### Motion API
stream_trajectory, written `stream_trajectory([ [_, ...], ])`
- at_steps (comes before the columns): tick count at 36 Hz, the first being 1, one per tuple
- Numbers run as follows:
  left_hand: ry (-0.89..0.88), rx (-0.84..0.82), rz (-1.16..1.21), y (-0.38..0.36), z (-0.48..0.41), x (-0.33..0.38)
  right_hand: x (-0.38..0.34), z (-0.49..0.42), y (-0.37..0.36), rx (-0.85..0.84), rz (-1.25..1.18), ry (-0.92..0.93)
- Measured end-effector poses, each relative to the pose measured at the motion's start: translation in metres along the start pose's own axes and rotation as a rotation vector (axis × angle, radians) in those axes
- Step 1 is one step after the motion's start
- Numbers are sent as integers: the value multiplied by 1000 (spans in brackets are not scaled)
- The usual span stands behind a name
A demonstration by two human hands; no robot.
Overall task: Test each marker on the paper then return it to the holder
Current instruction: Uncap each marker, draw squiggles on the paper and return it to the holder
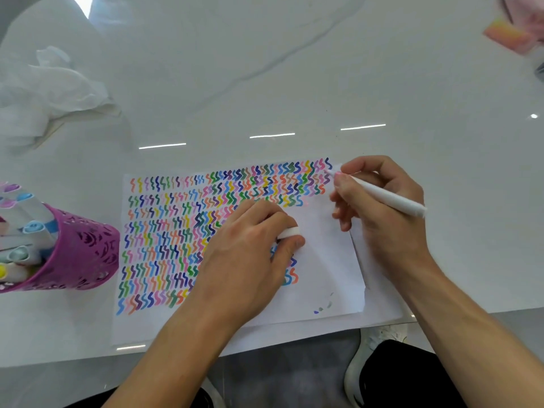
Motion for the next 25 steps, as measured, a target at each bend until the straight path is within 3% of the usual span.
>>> stream_trajectory([
  [7,60,67,109,13,4,0,-17,2,-8,-3,56,41],
  [14,187,81,670,13,4,-15,-25,14,-25,-82,83,91],
  [17,182,60,802,13,4,-14,-29,16,-30,-116,11,109],
  [25,164,23,812,11,3,-12,-29,15,-33,-148,-25,78],
])
Point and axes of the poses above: each hand's wrist, its own z-axis away from the middle knuckle, its own y-axis out of the back of the hand, x = y × z, the point moved 6 cm from there along -z, towards the middle knuckle, and after that the axes turned 11 degrees about -x, right-handed, at the moved point
